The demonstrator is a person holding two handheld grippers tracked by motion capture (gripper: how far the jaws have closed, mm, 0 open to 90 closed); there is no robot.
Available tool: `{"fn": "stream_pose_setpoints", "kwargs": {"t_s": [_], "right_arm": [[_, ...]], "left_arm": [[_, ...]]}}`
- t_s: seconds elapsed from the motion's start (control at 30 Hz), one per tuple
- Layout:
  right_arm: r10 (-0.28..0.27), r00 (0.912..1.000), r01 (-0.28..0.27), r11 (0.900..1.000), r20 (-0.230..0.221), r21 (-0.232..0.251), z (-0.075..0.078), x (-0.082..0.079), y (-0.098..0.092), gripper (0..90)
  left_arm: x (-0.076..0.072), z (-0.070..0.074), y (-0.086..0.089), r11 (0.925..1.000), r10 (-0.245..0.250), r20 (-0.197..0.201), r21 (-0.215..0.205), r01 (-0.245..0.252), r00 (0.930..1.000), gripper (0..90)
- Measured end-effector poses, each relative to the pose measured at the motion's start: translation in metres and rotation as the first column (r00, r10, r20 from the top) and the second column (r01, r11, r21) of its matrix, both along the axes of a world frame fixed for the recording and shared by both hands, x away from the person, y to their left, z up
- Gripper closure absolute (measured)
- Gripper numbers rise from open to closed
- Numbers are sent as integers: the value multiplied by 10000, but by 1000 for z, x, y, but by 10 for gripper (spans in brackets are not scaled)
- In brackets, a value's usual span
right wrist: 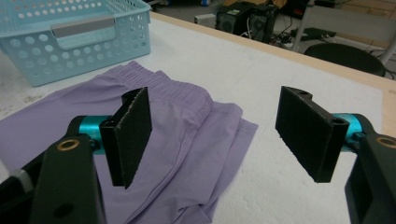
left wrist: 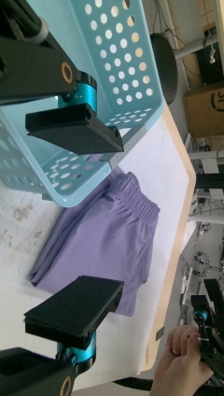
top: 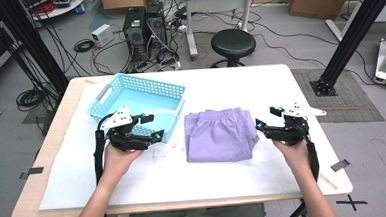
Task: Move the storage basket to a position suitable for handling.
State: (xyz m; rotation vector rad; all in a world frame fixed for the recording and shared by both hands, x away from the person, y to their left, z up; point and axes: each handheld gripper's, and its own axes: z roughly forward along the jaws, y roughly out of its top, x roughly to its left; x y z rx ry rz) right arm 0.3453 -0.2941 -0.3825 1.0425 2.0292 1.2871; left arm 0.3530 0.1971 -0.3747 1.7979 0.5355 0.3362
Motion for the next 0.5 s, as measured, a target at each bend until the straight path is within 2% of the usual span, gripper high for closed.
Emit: {"fn": "stream_pose_setpoints", "kwargs": {"t_s": [0.37, 0.5], "right_arm": [[-193, 9998, 193, 9998, -104, -27, -1, 3, -2, 274], [-197, 9997, 196, 9998, -150, -42, -2, 3, -2, 274]], "left_arm": [[4, -2, 2, 10000, -32, -194, -69, 30, 9998, 283], [4, -2, 3, 10000, -7, -208, 31, 8, 9998, 283]]}}
